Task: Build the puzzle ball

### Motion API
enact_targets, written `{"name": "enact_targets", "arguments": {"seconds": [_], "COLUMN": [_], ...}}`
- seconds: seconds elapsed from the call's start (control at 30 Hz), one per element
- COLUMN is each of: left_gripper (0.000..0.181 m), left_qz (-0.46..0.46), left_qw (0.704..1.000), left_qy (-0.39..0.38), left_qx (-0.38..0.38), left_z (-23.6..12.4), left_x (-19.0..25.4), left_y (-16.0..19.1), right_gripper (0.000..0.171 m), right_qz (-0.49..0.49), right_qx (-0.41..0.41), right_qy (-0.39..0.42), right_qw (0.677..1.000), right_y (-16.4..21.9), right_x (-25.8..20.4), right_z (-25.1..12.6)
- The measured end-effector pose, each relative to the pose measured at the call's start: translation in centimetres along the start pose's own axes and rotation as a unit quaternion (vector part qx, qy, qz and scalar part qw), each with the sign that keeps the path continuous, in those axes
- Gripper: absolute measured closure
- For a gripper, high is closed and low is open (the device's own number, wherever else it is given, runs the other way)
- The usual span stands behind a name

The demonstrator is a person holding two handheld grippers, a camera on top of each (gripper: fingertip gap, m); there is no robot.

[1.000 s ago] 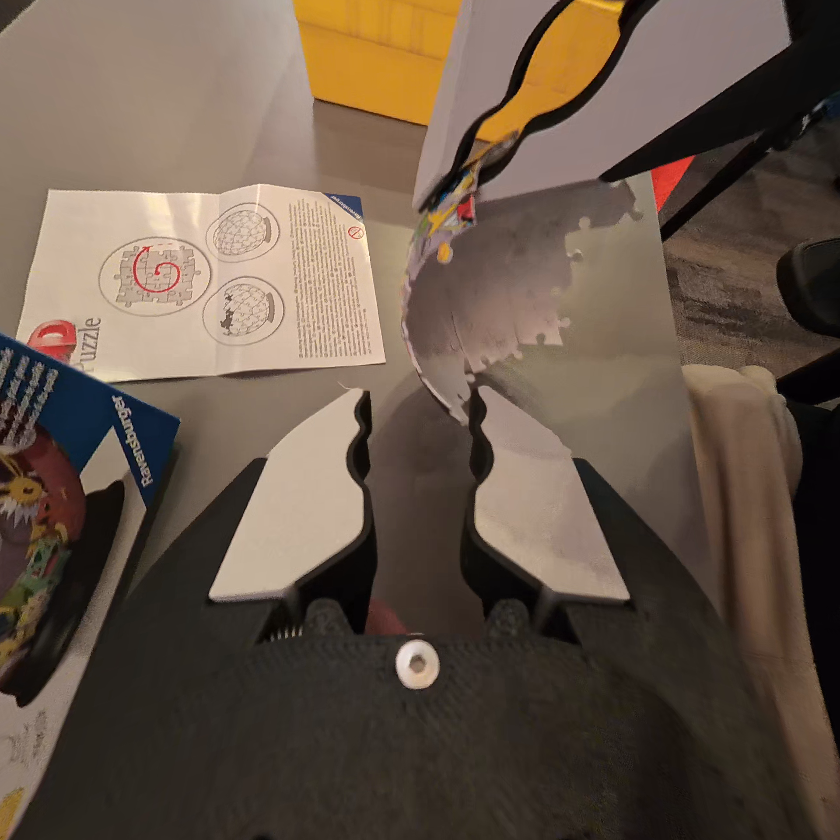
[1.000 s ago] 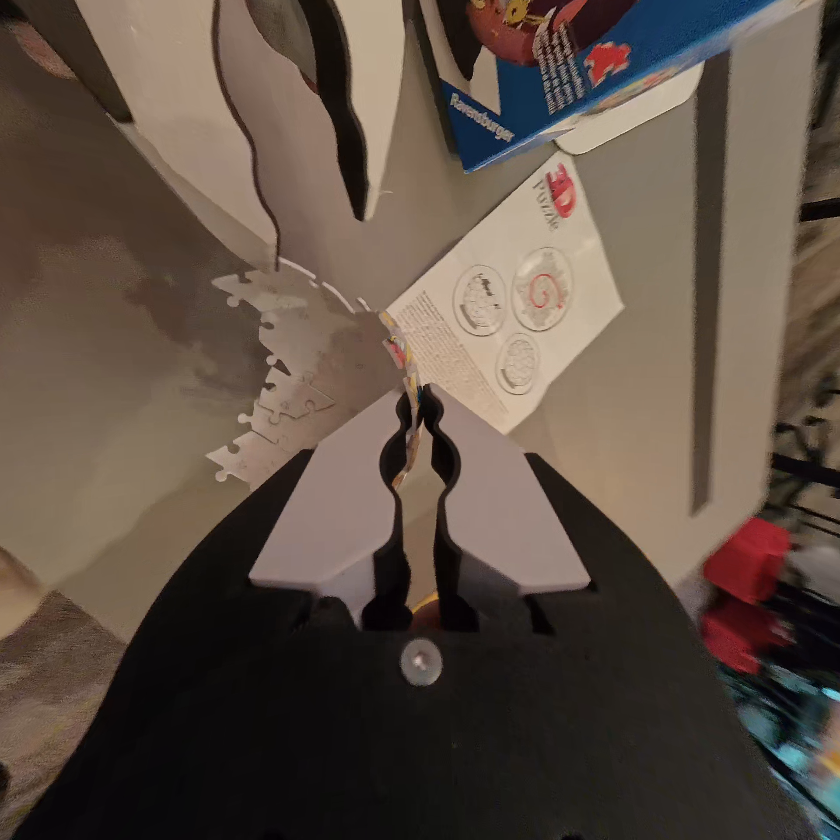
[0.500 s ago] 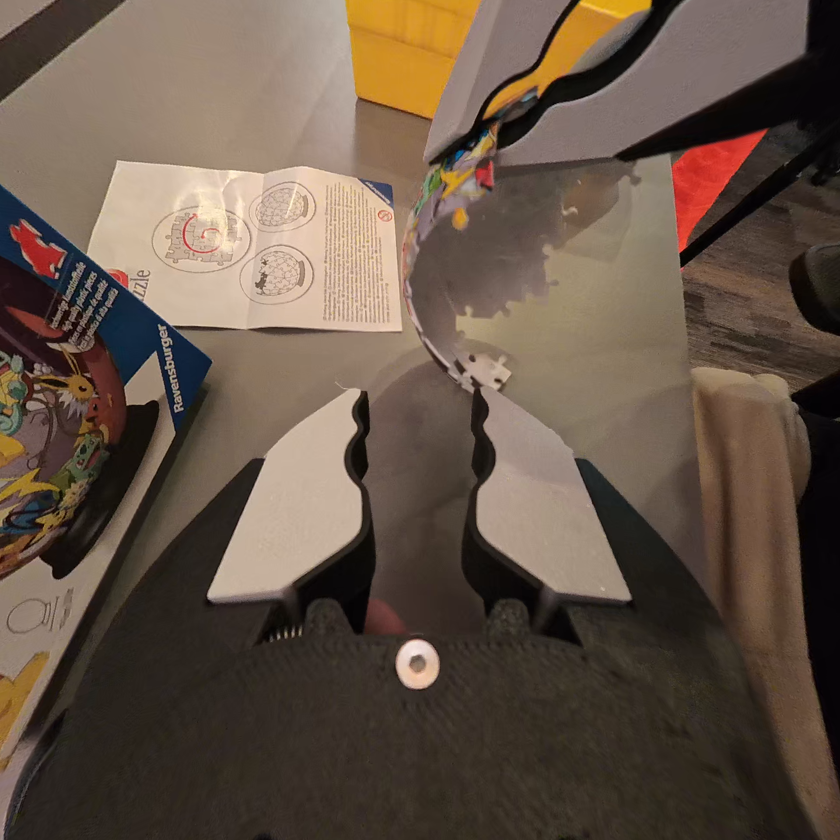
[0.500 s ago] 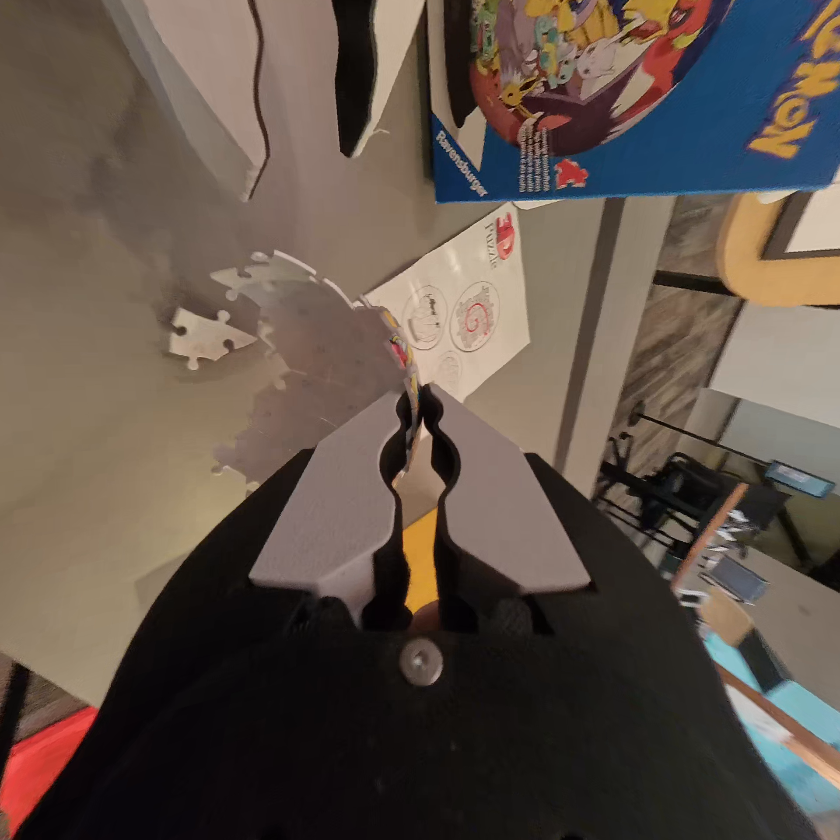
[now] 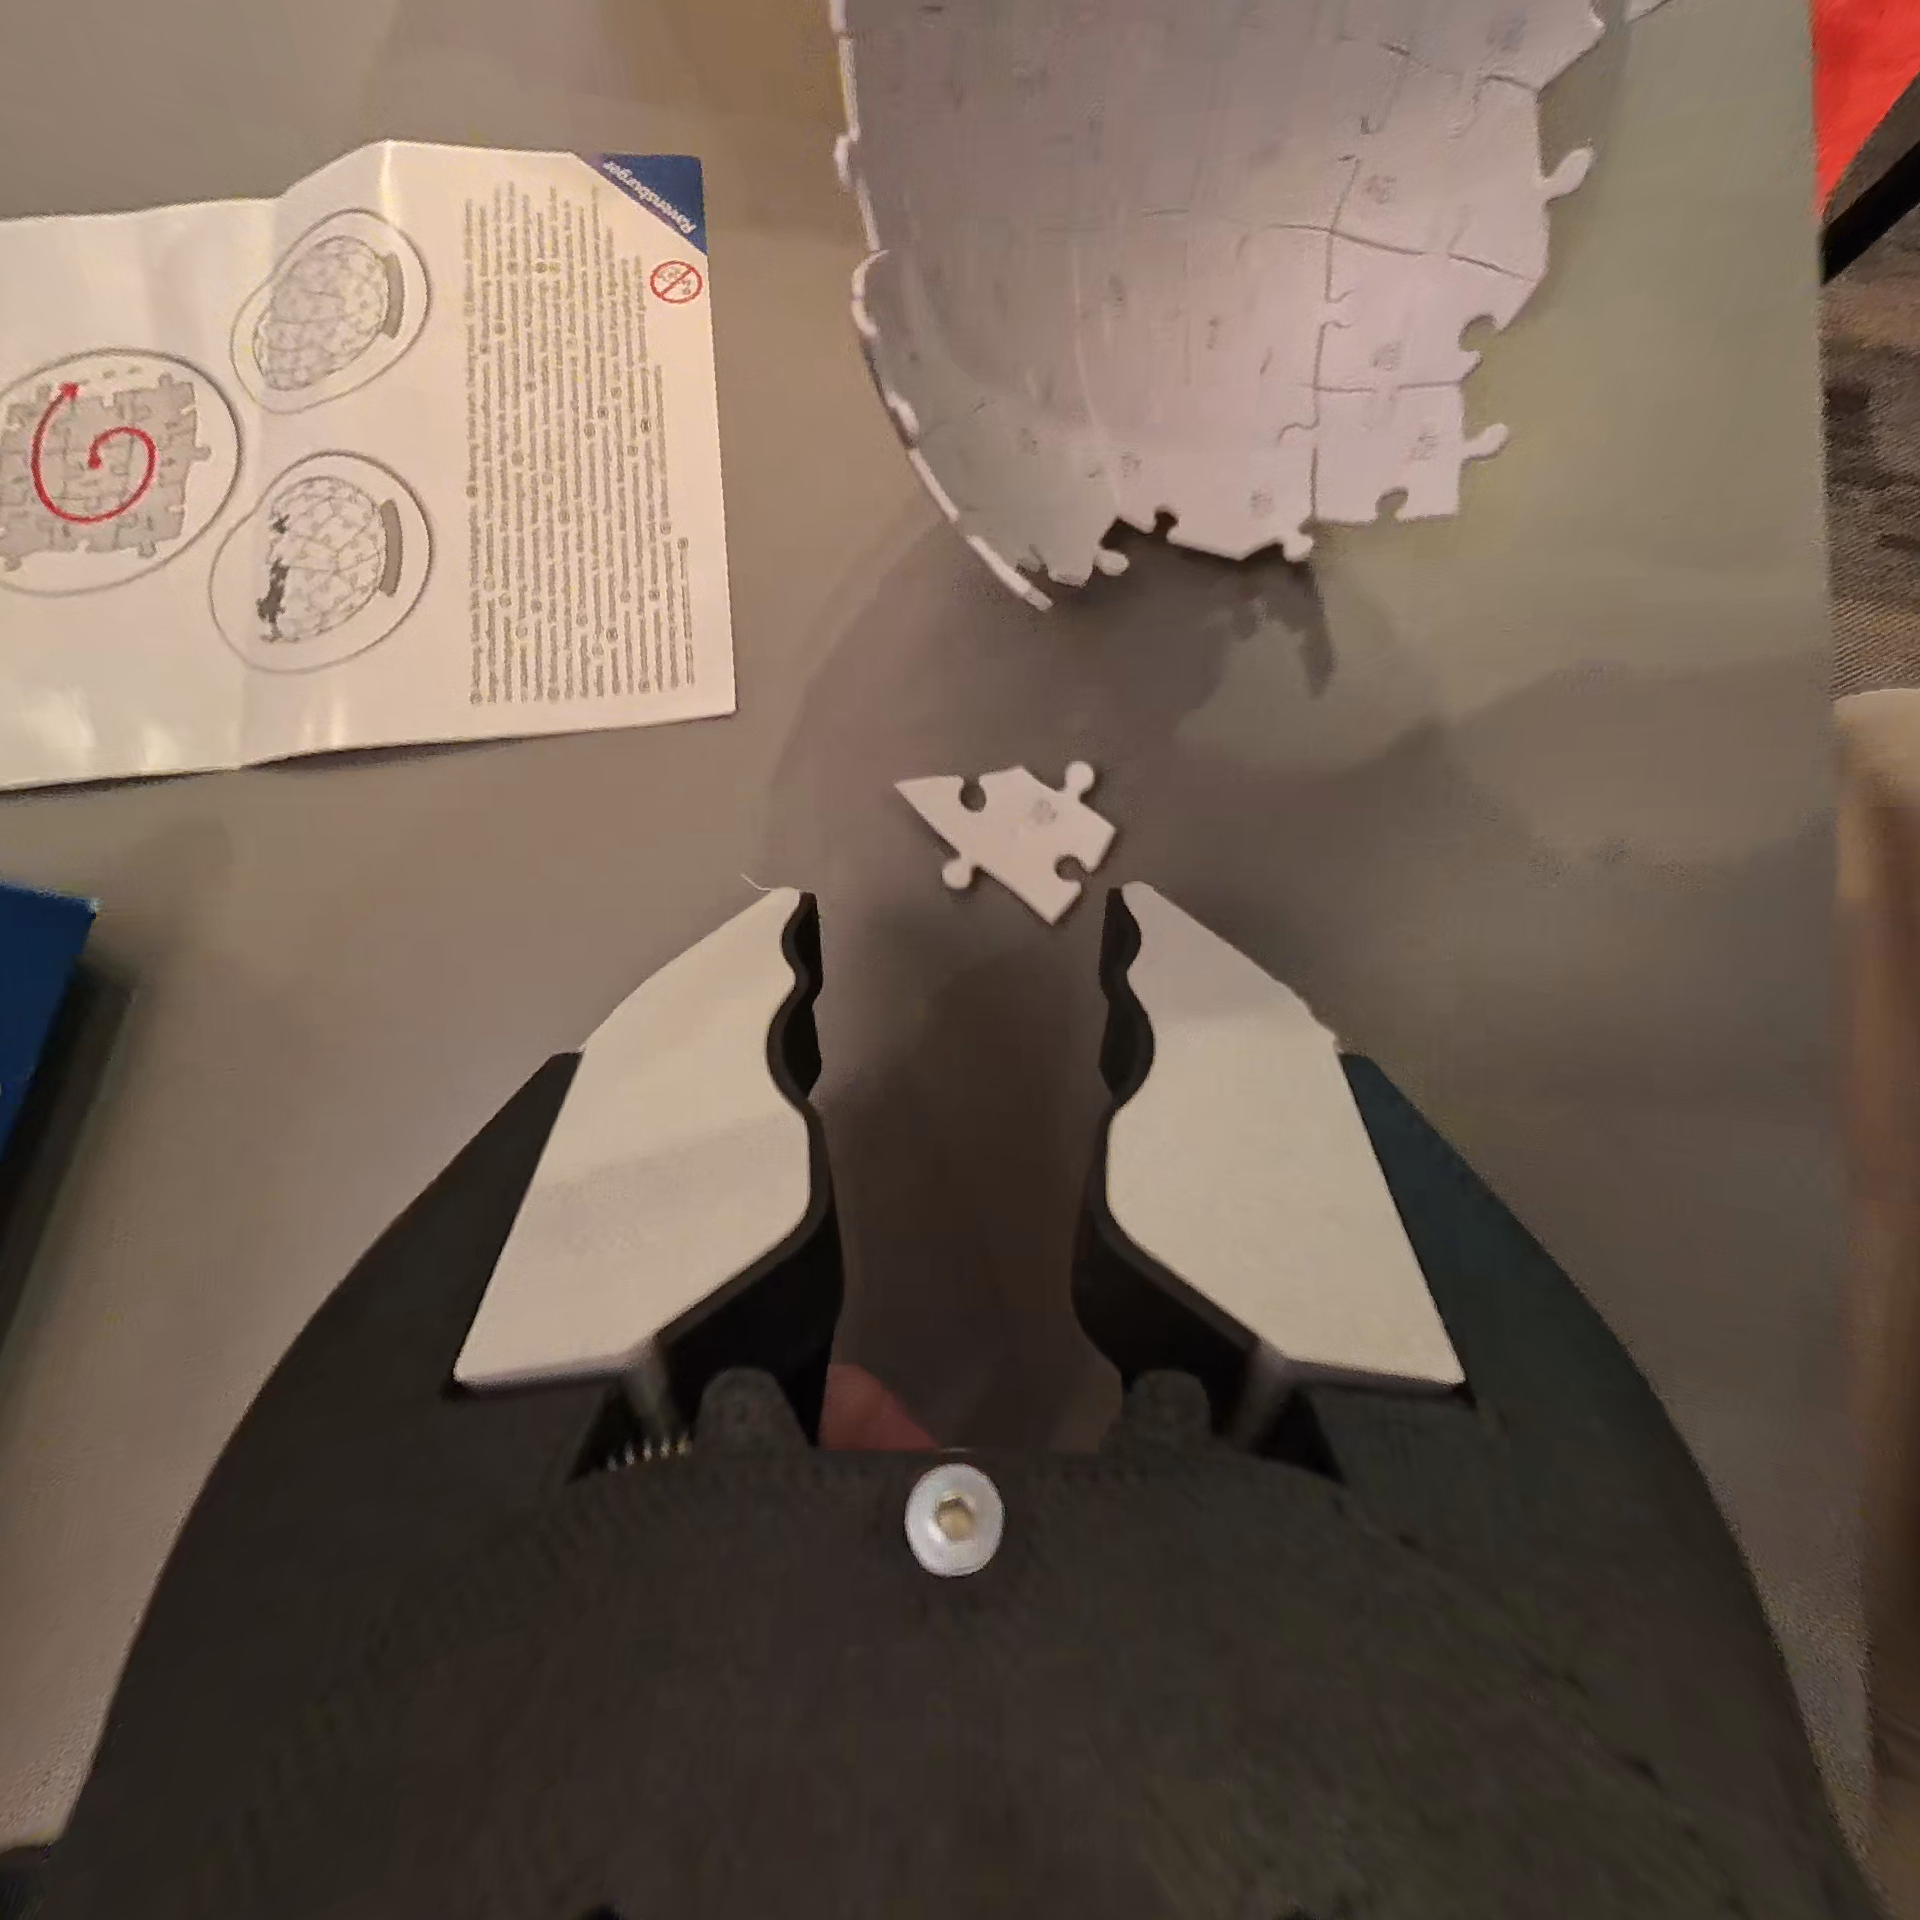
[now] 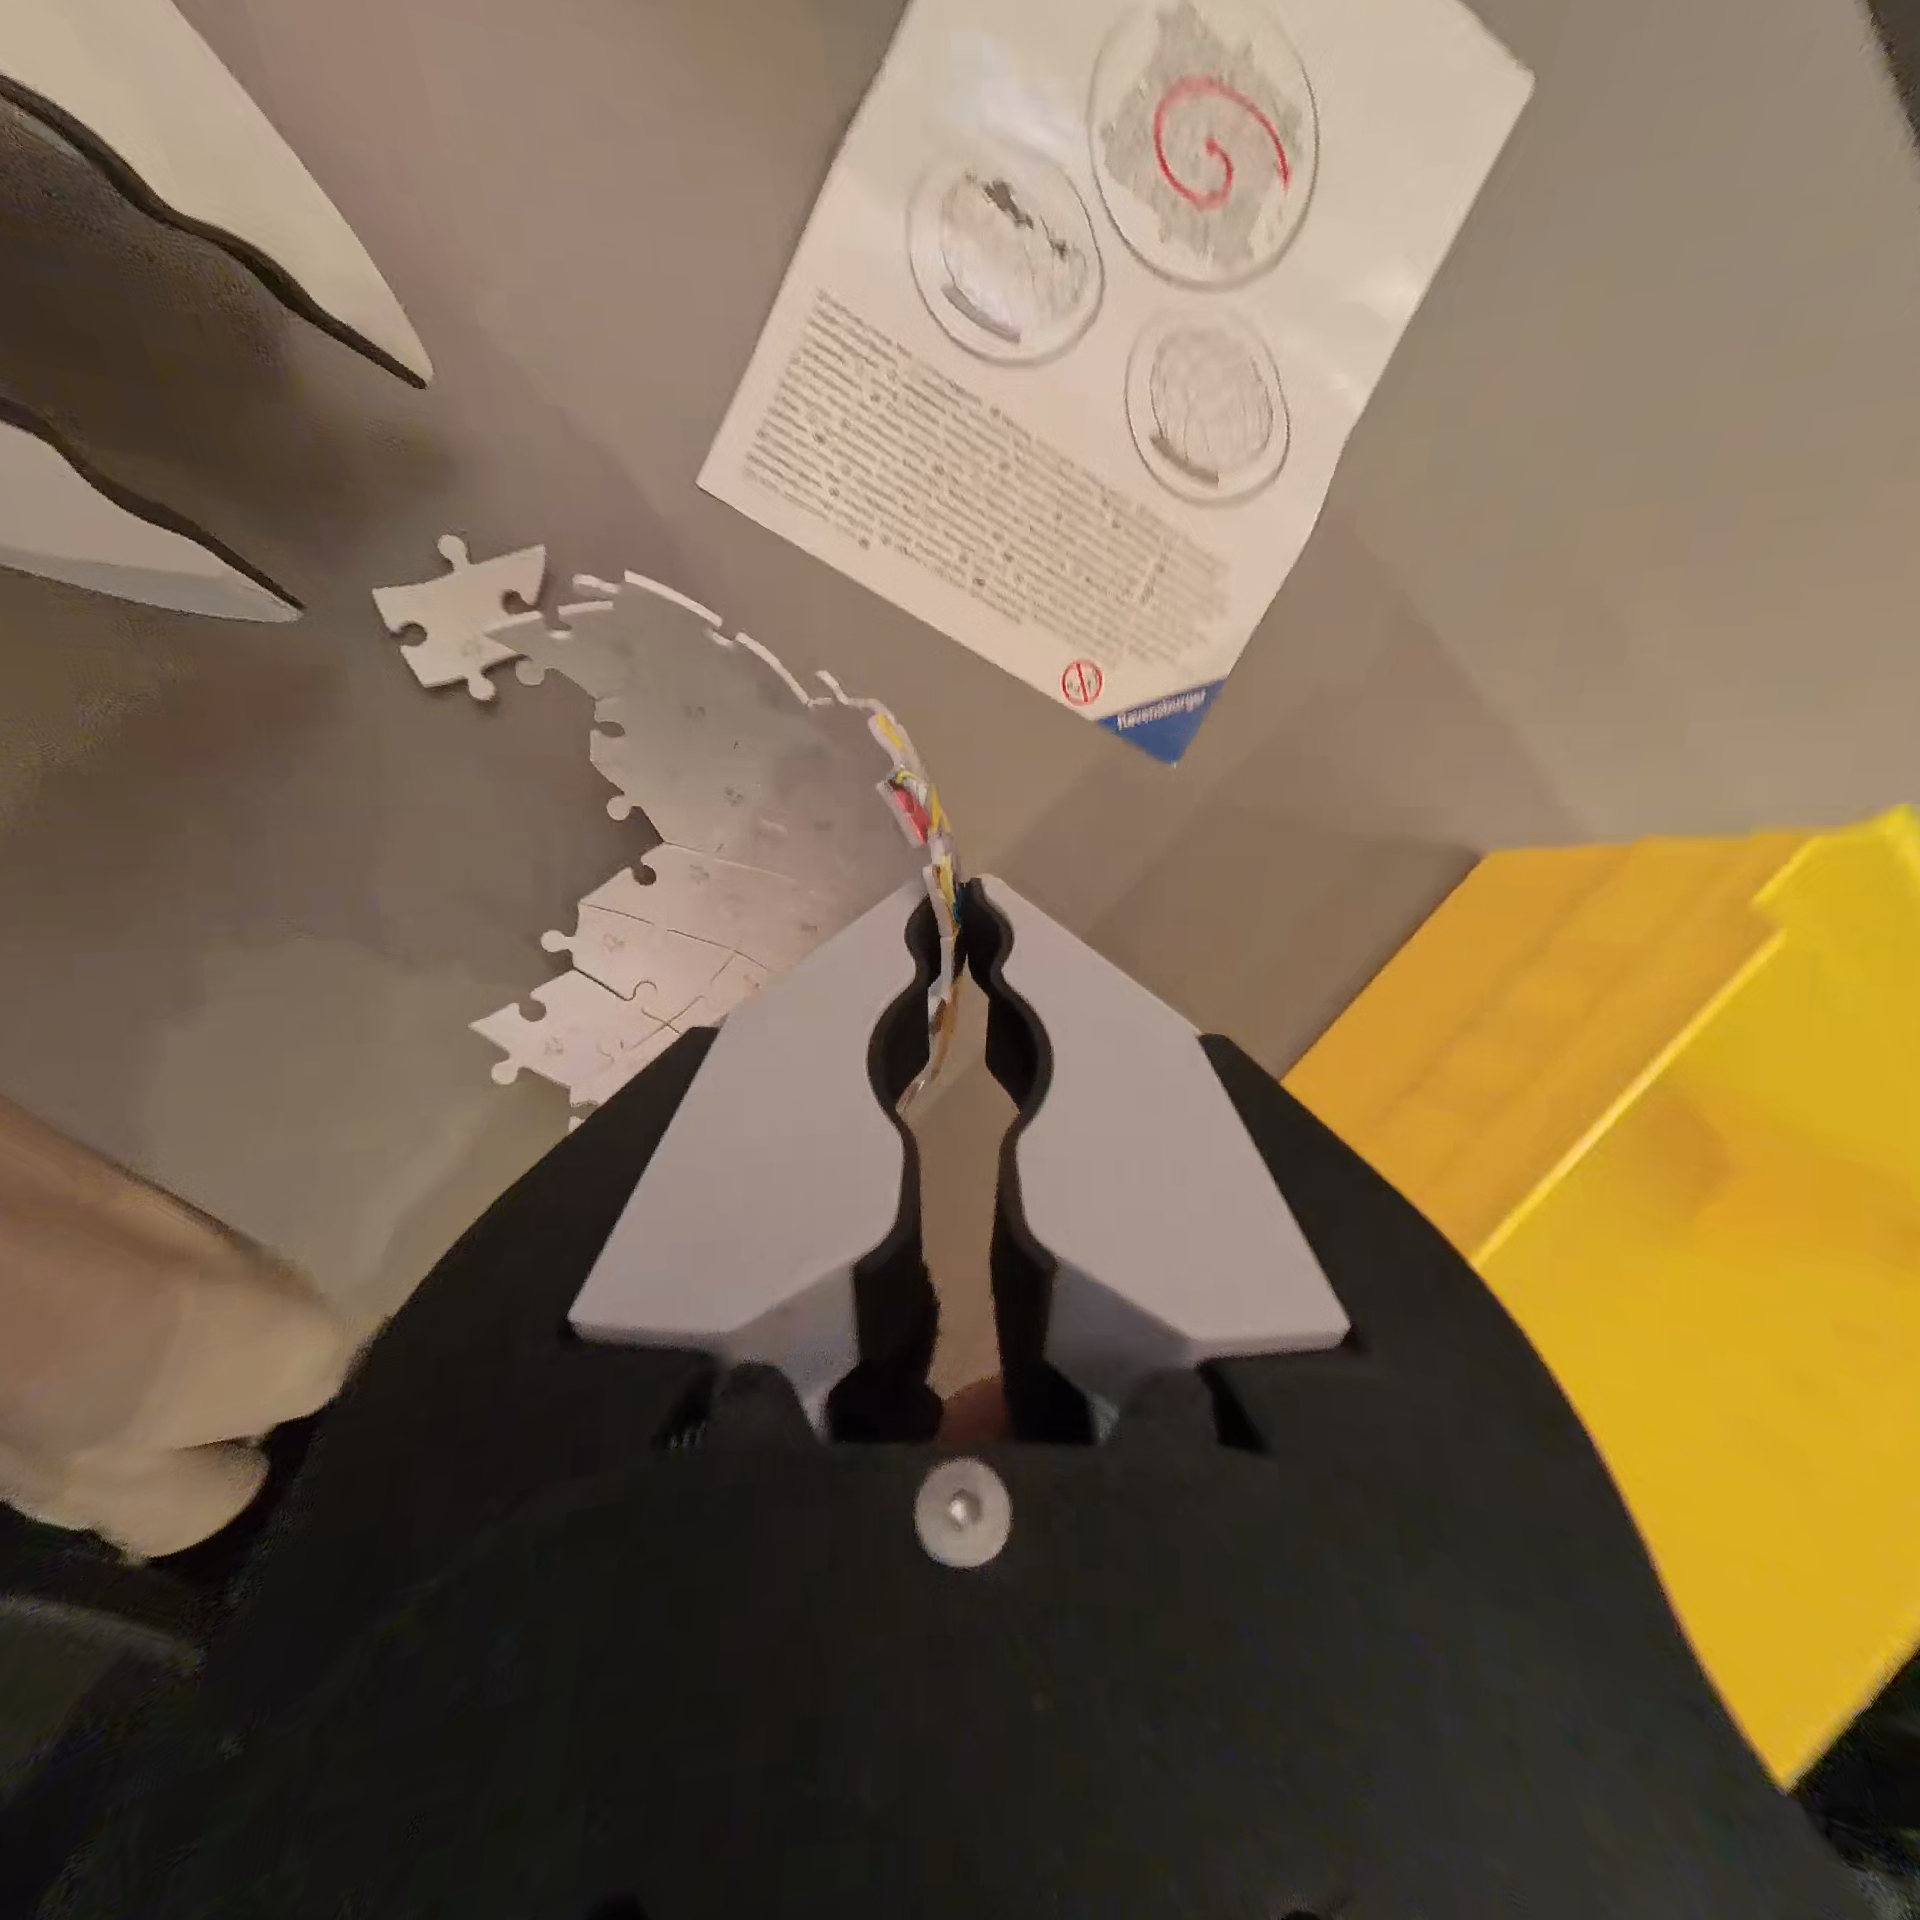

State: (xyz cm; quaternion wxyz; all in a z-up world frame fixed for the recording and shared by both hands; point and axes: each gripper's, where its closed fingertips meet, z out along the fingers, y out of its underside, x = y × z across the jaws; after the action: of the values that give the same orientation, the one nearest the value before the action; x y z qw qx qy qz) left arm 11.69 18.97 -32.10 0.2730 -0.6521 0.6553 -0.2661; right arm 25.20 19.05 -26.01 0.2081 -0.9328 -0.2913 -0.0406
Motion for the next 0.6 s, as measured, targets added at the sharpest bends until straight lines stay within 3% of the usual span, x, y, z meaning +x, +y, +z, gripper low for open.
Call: {"name": "enact_targets", "arguments": {"seconds": [0.03,0.23,0.37,0.6], "left_gripper": [0.13,0.132,0.145,0.147], "left_qz": [0.009,0.033,0.044,0.048], "left_qw": [1.0,0.999,0.999,0.999], "left_qy": [-0.004,-0.006,0.003,0.002], "left_qx": [-0.002,-0.019,-0.026,-0.017], "left_z": [0.5,2.5,2.9,2.9], "left_x": [-0.2,-0.4,0.1,0.1], "left_y": [-0.2,-0.7,-1.1,-1.2], "right_gripper": [0.171,0.171,0.171,0.166], "right_qz": [0.023,0.101,0.126,0.154], "right_qx": [0.004,0.026,0.036,0.044], "right_qy": [-0.01,-0.067,-0.082,-0.095], "right_qw": [1.0,0.992,0.988,0.982], "right_y": [0.7,2.7,3.2,4.2], "right_x": [0.2,0.0,0.0,-0.2], "right_z": [0.2,1.2,1.5,1.8]}}
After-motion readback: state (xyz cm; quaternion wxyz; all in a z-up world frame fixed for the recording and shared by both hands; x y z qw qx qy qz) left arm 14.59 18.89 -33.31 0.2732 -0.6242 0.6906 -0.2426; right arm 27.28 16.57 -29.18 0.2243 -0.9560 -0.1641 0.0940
